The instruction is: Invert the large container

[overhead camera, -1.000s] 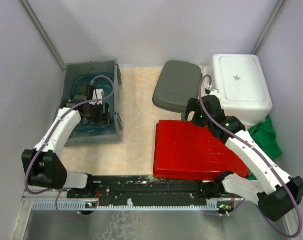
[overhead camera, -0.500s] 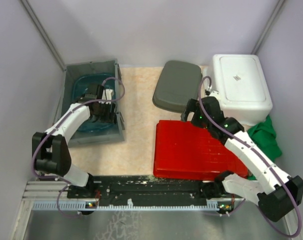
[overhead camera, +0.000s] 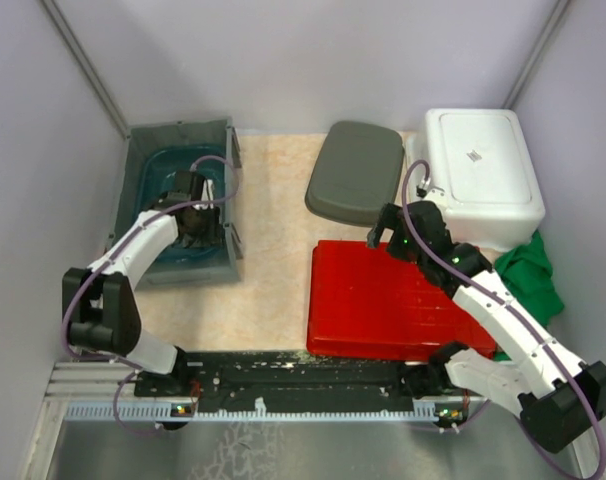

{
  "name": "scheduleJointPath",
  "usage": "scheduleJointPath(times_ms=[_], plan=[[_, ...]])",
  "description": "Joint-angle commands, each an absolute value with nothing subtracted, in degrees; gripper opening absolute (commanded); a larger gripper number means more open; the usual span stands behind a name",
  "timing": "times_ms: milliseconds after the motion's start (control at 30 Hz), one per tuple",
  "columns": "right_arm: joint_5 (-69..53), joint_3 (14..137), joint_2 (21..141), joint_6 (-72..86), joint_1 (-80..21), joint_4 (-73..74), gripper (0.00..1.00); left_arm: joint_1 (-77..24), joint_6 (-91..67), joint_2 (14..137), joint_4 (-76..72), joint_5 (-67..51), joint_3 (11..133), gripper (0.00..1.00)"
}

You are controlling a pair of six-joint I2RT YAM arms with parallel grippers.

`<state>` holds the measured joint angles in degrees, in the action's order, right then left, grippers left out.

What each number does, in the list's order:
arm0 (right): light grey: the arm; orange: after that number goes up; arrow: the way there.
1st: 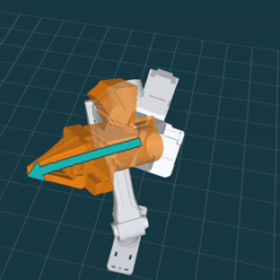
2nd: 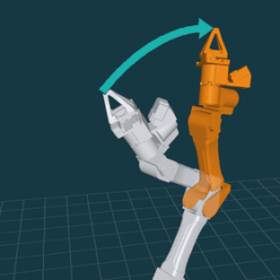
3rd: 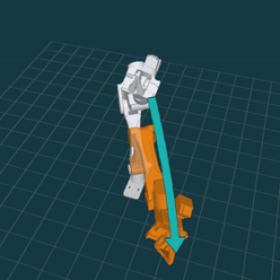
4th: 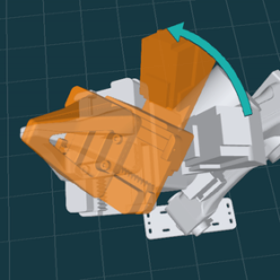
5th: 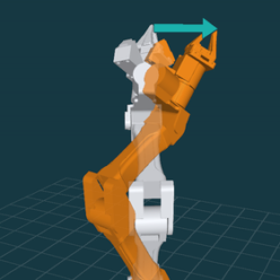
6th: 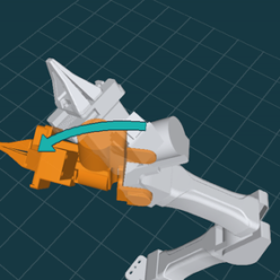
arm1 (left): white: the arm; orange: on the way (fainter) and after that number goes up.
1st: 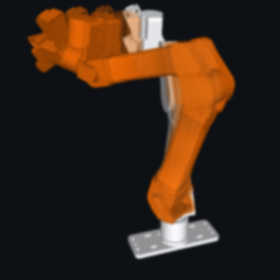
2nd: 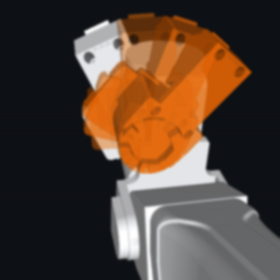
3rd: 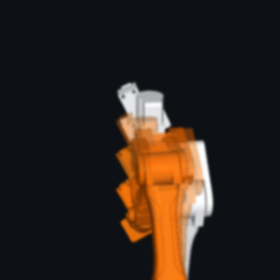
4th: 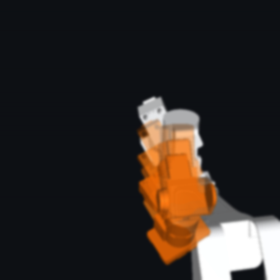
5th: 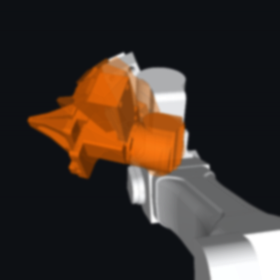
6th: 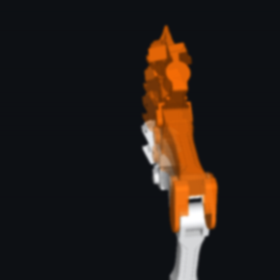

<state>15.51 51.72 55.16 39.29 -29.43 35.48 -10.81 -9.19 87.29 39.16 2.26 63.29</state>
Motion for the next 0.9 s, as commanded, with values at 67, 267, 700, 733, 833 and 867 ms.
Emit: scheduleJointPath(times_ms=[67,267,700,733,833,867], plan=[[16.8,52.5,54.2,39.0,-29.3,33.3,0.98,-7.2,-16.2,81.8,38.5,4.2,60.1,0.57],[17.7,52.7,53.8,37.8,-29.2,34.0,0.98,-5.9,-13.7,78.6,38.4,4.3,60.4,0.59],[17.1,51.9,53.9,37.7,-29.3,33.2,0.98,-5.6,-8.0,81.6,41.4,-3.3,61.1,0.71],[17.1,51.9,54.1,37.8,-29.2,33.2,0.98,-5.9,-7.1,82.0,42.1,-3.4,61.6,0.74],[17.0,52.2,54.5,37.8,-29.3,33.1,0.98,-6.7,-3.8,80.5,42.4,-2.7,62.3,0.81],[17.0,52.3,54.6,37.8,-29.3,33.1,0.98,-6.7,-2.0,79.4,41.8,-2.8,62.1,0.82]])
